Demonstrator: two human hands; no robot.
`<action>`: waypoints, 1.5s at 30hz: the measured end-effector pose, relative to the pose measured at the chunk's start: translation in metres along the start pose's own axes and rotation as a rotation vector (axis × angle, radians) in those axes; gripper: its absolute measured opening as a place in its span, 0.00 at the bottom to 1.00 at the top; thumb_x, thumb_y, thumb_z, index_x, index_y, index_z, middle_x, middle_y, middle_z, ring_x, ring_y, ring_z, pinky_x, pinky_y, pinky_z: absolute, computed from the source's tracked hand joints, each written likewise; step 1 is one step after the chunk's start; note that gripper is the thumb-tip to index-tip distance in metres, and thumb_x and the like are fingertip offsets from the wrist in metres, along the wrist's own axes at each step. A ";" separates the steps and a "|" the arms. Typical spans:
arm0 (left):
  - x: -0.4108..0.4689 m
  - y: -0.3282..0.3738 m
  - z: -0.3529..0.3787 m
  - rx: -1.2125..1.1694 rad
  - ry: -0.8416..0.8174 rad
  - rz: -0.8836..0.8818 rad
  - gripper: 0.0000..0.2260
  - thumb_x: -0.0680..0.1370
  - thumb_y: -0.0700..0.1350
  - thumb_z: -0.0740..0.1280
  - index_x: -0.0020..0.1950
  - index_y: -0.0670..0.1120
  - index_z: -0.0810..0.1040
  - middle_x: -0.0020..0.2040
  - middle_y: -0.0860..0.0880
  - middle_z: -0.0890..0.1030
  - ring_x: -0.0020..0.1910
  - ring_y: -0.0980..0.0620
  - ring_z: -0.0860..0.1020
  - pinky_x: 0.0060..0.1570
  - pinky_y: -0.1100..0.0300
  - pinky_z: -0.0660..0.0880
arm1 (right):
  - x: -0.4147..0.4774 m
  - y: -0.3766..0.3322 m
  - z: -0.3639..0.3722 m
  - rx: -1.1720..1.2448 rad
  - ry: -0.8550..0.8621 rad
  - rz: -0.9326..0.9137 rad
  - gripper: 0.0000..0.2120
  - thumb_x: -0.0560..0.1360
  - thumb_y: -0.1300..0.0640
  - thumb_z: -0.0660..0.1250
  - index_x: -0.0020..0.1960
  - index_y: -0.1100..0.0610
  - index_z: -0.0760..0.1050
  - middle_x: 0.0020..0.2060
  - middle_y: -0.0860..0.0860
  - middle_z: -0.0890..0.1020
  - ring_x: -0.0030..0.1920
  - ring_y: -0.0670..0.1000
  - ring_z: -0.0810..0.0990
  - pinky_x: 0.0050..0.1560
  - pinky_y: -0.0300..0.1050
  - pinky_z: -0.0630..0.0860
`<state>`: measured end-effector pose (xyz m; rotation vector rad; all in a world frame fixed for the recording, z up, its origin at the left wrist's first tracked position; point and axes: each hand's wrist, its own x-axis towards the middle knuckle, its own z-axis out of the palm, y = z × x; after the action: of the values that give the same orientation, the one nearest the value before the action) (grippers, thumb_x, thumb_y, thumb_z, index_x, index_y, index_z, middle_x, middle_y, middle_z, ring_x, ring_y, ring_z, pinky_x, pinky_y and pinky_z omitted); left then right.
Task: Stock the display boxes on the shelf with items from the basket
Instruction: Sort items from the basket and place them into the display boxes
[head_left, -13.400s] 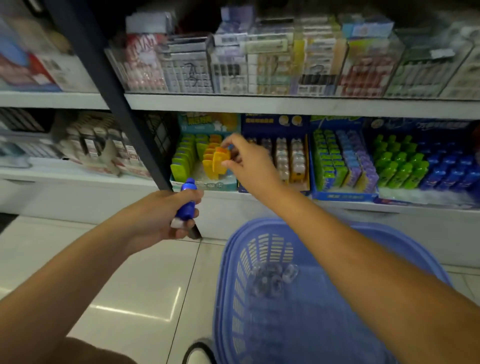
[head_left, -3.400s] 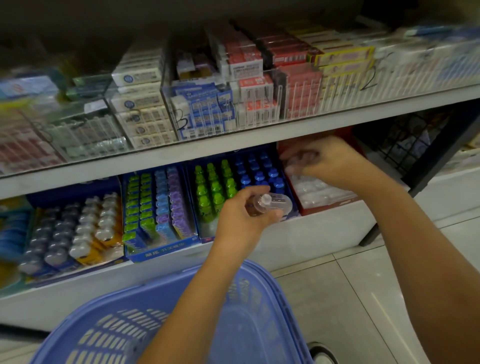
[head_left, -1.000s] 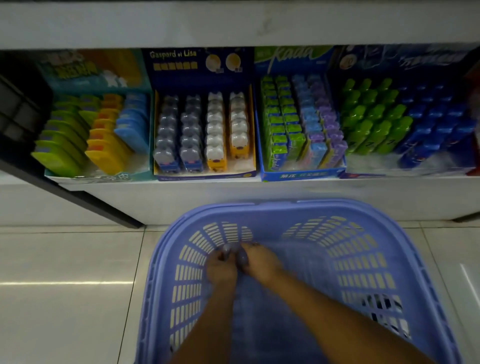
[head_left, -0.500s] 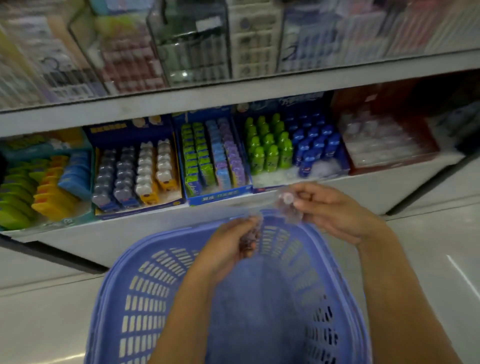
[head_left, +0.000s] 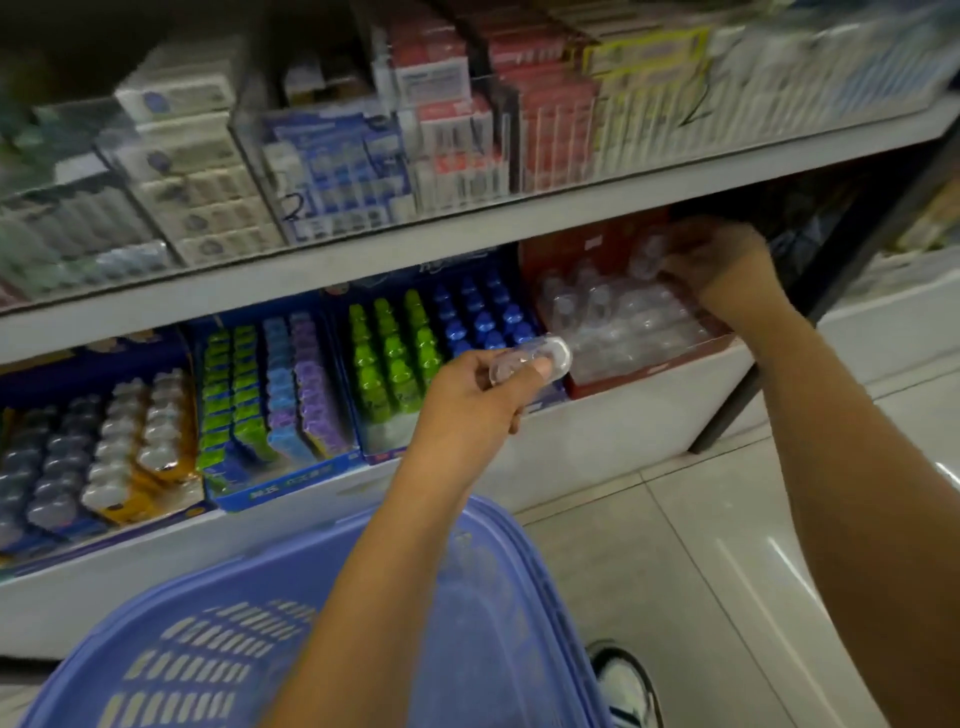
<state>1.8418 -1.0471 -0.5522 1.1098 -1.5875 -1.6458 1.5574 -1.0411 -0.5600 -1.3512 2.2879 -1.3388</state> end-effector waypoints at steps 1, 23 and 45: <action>0.003 0.000 0.001 0.022 0.024 0.020 0.09 0.74 0.49 0.71 0.47 0.45 0.78 0.26 0.55 0.73 0.29 0.54 0.70 0.37 0.56 0.70 | 0.009 0.001 0.002 -0.047 -0.011 -0.011 0.14 0.72 0.63 0.70 0.57 0.64 0.78 0.53 0.59 0.82 0.54 0.53 0.79 0.53 0.32 0.70; 0.026 0.001 0.033 -0.178 -0.011 -0.091 0.08 0.72 0.48 0.73 0.45 0.44 0.82 0.37 0.47 0.85 0.37 0.53 0.82 0.42 0.64 0.80 | 0.022 0.000 0.012 -0.457 -0.267 0.027 0.15 0.76 0.60 0.65 0.61 0.62 0.77 0.62 0.58 0.78 0.64 0.57 0.74 0.63 0.40 0.66; 0.055 -0.026 0.092 0.981 -0.311 0.378 0.23 0.81 0.47 0.61 0.75 0.45 0.62 0.75 0.44 0.65 0.73 0.46 0.63 0.69 0.58 0.62 | -0.001 -0.024 -0.036 -0.502 -0.258 -0.248 0.19 0.74 0.55 0.70 0.63 0.61 0.75 0.47 0.61 0.81 0.47 0.54 0.78 0.47 0.40 0.70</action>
<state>1.7391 -1.0460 -0.5925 0.8820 -2.7396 -0.7721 1.5538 -1.0225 -0.5211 -1.8795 2.4207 -0.5950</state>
